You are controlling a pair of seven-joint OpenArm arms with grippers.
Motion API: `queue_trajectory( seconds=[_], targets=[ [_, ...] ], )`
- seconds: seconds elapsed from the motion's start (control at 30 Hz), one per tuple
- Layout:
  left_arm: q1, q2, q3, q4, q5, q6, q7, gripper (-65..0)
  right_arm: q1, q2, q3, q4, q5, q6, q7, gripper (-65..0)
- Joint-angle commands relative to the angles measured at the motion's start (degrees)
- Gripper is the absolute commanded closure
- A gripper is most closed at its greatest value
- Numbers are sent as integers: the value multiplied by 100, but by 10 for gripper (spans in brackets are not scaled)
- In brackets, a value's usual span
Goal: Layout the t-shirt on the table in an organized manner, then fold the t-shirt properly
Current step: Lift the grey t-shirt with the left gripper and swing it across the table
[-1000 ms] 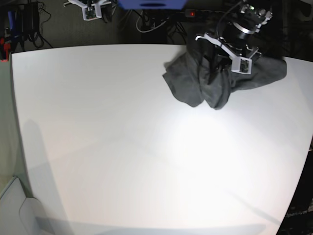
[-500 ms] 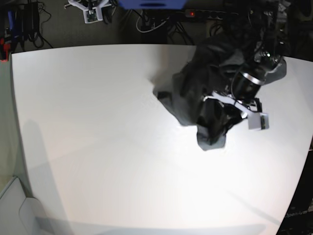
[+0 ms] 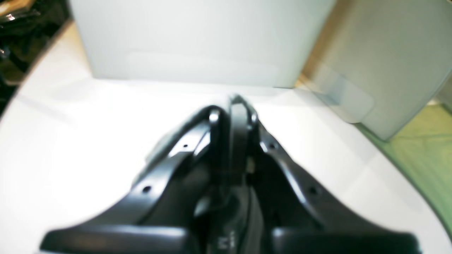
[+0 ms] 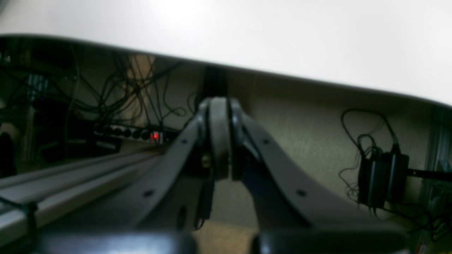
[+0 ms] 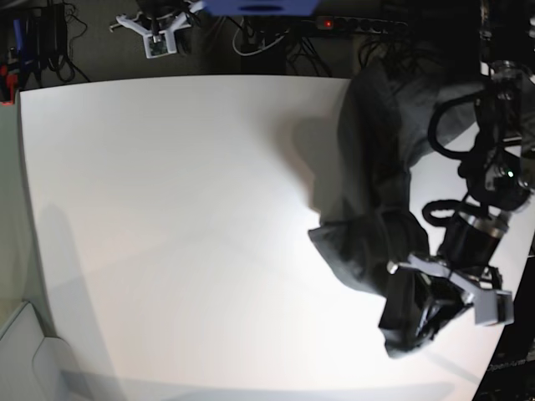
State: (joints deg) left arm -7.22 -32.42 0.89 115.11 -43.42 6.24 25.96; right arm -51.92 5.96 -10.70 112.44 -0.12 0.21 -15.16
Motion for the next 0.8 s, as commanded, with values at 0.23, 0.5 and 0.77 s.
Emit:
queue_trajectory(
  seconds=[0.23, 0.5, 0.77],
  targets=[
    [-1137, -612, -5, 63, -190, 13, -174, -6, 229, -20, -7, 74, 16, 10, -335, 0],
    [-2447, -1043, 690, -219, -735, 13, -165, -6, 432, -29, 2, 110, 16, 10, -484, 0],
    [-3484, -533, 760, -878, -753, 13, -165, -6, 599, -257, 2, 101, 16, 10, -493, 0]
  ],
)
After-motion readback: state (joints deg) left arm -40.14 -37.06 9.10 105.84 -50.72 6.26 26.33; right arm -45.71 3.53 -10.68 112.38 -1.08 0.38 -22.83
